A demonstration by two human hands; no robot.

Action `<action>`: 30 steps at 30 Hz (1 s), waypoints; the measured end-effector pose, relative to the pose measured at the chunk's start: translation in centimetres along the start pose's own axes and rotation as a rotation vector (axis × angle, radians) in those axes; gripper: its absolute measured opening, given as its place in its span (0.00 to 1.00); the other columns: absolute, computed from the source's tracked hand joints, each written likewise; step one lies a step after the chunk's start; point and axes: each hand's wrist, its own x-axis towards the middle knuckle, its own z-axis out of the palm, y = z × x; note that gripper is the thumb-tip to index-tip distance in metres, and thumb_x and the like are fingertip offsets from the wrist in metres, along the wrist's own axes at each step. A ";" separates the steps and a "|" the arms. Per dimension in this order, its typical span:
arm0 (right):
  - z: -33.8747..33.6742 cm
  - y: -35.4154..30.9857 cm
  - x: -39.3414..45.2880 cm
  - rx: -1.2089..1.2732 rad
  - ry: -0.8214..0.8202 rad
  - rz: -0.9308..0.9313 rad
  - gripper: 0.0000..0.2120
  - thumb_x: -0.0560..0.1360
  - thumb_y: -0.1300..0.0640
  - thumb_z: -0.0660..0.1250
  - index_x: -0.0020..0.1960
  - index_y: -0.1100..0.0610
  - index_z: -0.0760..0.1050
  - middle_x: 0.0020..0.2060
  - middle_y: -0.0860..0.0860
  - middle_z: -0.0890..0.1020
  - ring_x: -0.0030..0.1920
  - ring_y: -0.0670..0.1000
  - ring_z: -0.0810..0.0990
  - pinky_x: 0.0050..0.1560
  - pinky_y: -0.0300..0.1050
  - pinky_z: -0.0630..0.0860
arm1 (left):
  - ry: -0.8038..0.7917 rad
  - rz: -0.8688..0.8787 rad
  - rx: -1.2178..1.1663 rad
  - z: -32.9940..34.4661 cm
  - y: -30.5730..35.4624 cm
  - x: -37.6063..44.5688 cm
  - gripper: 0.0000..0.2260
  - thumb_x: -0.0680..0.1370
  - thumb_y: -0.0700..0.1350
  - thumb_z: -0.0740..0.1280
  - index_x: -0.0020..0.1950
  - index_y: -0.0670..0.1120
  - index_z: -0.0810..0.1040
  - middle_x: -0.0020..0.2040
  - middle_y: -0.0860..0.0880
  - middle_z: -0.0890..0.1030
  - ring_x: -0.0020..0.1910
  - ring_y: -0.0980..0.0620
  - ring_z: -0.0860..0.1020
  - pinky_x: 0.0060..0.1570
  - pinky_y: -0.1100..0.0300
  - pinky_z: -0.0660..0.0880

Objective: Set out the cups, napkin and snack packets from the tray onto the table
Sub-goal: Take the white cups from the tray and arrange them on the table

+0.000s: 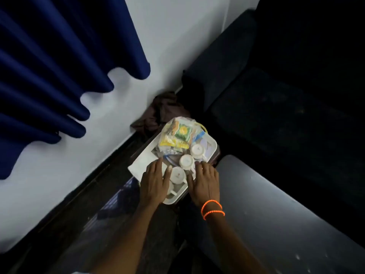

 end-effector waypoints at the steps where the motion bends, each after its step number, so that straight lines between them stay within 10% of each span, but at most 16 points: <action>1: 1.1 -0.5 -0.7 0.007 -0.021 -0.005 0.18 0.82 0.42 0.58 0.59 0.54 0.74 0.52 0.52 0.78 0.53 0.56 0.76 0.56 0.51 0.72 | 0.014 -0.014 -0.005 0.7 -1.0 -0.1 0.33 0.84 0.65 0.48 0.72 0.43 0.77 0.67 0.42 0.82 0.66 0.40 0.79 0.63 0.44 0.77; 10: 8.6 -3.4 -4.7 0.068 -0.182 -0.022 0.19 0.82 0.45 0.54 0.52 0.54 0.79 0.46 0.52 0.83 0.47 0.55 0.79 0.49 0.51 0.73 | -0.109 -0.335 -0.070 3.9 -3.6 0.9 0.37 0.82 0.69 0.43 0.58 0.45 0.83 0.59 0.41 0.84 0.60 0.40 0.81 0.57 0.43 0.76; 20: 10.5 -3.6 -6.5 0.345 -0.145 0.102 0.18 0.82 0.42 0.58 0.62 0.49 0.80 0.56 0.50 0.77 0.59 0.52 0.74 0.58 0.52 0.71 | -0.201 -0.763 -0.591 3.6 -5.2 0.6 0.09 0.74 0.51 0.77 0.46 0.48 0.84 0.52 0.43 0.87 0.47 0.48 0.85 0.50 0.44 0.86; 26: 8.7 -3.8 -6.7 0.858 -0.120 0.266 0.14 0.79 0.46 0.69 0.60 0.51 0.78 0.59 0.48 0.74 0.59 0.42 0.75 0.56 0.29 0.73 | -0.320 -0.897 -1.070 1.9 -7.2 -1.5 0.12 0.77 0.40 0.75 0.60 0.40 0.85 0.59 0.38 0.87 0.57 0.41 0.86 0.53 0.44 0.86; 30: 6.5 -2.0 -6.5 1.410 -0.445 0.640 0.17 0.76 0.51 0.75 0.62 0.53 0.78 0.56 0.58 0.84 0.55 0.53 0.85 0.52 0.49 0.85 | -0.589 -0.805 -1.361 2.1 -7.7 -3.3 0.16 0.72 0.36 0.77 0.59 0.37 0.87 0.63 0.37 0.85 0.63 0.42 0.85 0.55 0.53 0.85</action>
